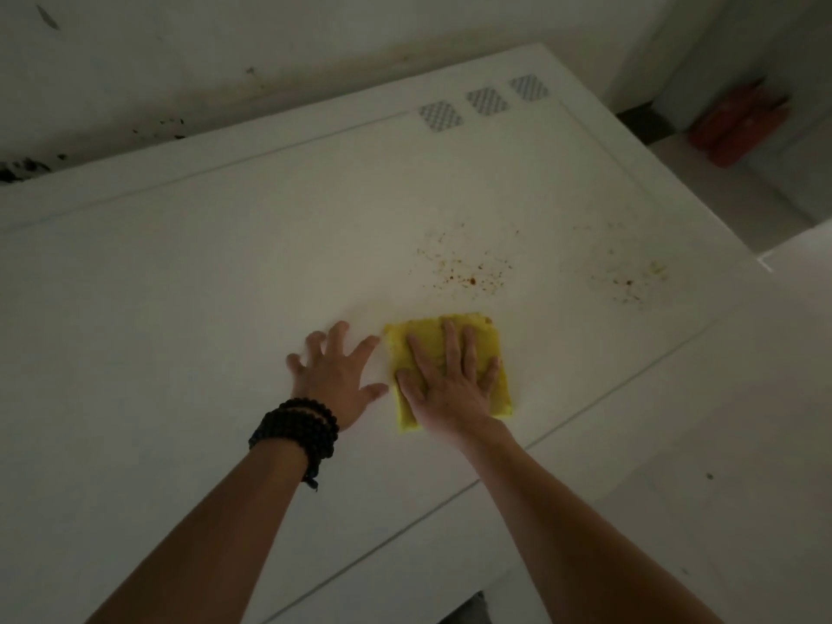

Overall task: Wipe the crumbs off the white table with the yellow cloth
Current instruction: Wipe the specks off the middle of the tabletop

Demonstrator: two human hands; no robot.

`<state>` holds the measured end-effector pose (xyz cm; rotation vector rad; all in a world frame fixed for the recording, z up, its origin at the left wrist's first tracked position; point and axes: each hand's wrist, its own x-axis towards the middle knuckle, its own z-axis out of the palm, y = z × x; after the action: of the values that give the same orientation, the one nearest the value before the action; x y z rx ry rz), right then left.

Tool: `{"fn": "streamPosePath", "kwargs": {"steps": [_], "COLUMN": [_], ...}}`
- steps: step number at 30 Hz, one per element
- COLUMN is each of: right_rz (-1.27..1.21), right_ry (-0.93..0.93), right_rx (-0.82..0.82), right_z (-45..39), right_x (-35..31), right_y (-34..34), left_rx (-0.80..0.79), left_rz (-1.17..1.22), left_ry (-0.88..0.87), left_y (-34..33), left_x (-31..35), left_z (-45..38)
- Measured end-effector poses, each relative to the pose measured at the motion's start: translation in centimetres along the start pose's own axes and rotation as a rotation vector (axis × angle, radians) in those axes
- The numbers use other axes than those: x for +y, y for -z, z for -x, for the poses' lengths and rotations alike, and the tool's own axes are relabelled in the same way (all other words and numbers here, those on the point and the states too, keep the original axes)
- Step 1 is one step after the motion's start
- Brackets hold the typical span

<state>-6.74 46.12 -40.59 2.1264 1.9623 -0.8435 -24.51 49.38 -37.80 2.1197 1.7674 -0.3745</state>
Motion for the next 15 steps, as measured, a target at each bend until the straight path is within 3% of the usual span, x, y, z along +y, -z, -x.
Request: {"fn": "streamPosePath", "kwargs": {"steps": [15], "right_rz": [0.066], "right_ry": [0.112], "right_rx": [0.000], "right_z": [-15.6], "right_x": [-0.4], "right_y": [8.2], "left_rx": [-0.185], "left_rz": [-0.008], "left_ry": [0.202], "left_y": [6.0], "left_x": [0.4], "left_z": [-14.0]}}
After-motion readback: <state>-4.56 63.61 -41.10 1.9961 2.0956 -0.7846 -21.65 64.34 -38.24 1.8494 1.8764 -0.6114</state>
